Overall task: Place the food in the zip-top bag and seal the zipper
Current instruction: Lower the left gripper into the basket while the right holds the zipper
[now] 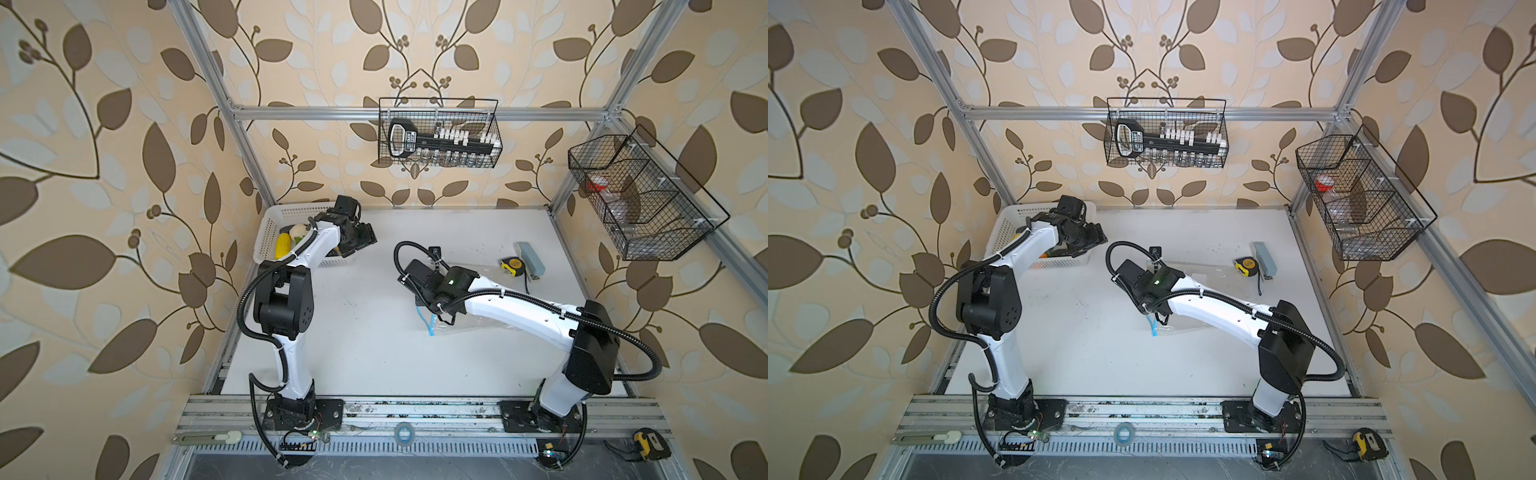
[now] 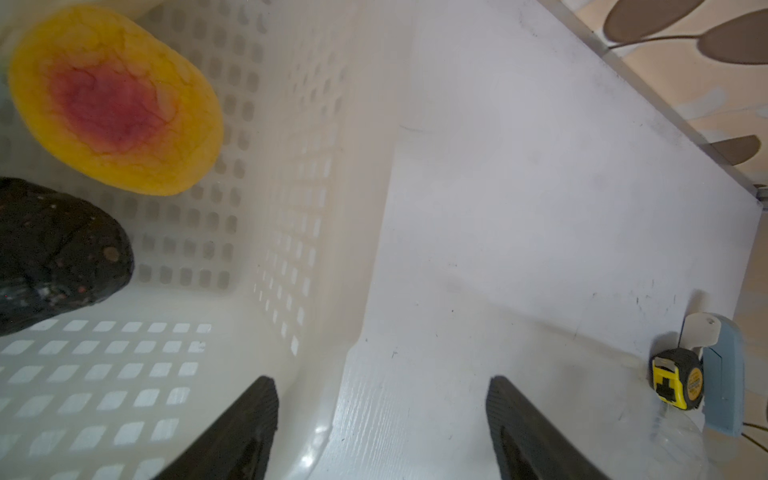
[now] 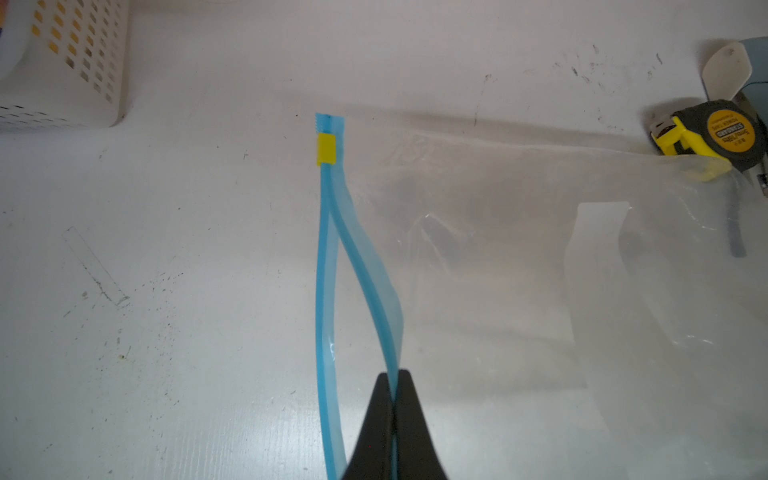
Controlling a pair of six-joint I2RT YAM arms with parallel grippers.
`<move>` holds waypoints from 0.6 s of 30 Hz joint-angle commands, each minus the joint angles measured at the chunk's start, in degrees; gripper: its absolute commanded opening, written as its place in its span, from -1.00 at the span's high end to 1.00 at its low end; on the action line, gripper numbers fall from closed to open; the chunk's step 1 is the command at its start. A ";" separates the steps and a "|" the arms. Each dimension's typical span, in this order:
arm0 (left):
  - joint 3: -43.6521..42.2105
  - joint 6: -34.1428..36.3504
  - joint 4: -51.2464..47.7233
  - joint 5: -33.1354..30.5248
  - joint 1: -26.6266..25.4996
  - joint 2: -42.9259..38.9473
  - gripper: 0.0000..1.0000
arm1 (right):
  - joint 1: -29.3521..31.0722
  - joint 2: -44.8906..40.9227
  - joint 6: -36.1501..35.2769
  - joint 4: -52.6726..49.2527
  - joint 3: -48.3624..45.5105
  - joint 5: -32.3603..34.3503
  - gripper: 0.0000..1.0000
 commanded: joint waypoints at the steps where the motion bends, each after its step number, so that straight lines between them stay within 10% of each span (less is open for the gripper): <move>1: -2.57 -1.80 -0.24 2.85 -1.74 -1.15 -0.59 | 0.06 -0.66 0.10 -0.36 -0.61 0.69 1.00; 18: -10.03 -10.92 6.42 5.26 -7.79 -4.43 -0.51 | 0.18 -2.34 0.41 -0.29 -2.32 0.84 1.00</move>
